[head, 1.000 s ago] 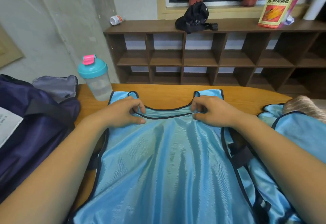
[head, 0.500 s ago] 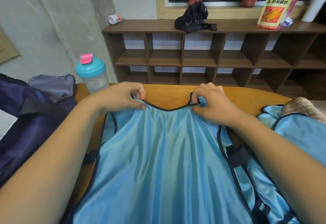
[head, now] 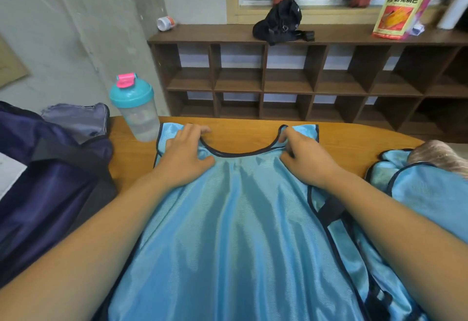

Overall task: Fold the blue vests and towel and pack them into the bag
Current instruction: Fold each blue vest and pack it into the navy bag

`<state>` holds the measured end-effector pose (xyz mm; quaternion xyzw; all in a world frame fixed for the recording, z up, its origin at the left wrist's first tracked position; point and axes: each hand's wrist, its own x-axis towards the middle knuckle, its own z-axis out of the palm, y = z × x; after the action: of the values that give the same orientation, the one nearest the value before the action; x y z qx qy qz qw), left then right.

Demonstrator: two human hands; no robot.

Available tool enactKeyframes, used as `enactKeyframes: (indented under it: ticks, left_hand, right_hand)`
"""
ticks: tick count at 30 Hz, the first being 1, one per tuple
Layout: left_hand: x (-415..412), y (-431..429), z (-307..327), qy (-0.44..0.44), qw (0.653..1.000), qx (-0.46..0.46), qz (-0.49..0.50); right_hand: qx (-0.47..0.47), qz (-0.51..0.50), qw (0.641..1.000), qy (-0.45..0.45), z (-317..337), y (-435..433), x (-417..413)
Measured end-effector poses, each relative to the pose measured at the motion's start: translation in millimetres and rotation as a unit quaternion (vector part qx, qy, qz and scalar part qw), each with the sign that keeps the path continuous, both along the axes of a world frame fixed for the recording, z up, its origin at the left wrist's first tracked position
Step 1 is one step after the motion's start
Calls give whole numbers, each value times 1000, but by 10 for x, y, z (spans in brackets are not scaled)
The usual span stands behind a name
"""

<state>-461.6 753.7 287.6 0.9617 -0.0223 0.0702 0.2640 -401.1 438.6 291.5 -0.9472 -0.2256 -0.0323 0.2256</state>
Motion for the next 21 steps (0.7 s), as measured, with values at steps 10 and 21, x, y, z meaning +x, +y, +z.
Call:
enactKeyframes:
  ticks: [10, 21]
  left_hand:
    - [112, 22, 70, 24, 997, 71, -18]
    - [891, -1118, 289, 18, 999, -41, -27]
  right_hand:
    - [120, -78, 989, -45, 74, -161, 125]
    - [18, -253, 966, -47, -15, -314, 333]
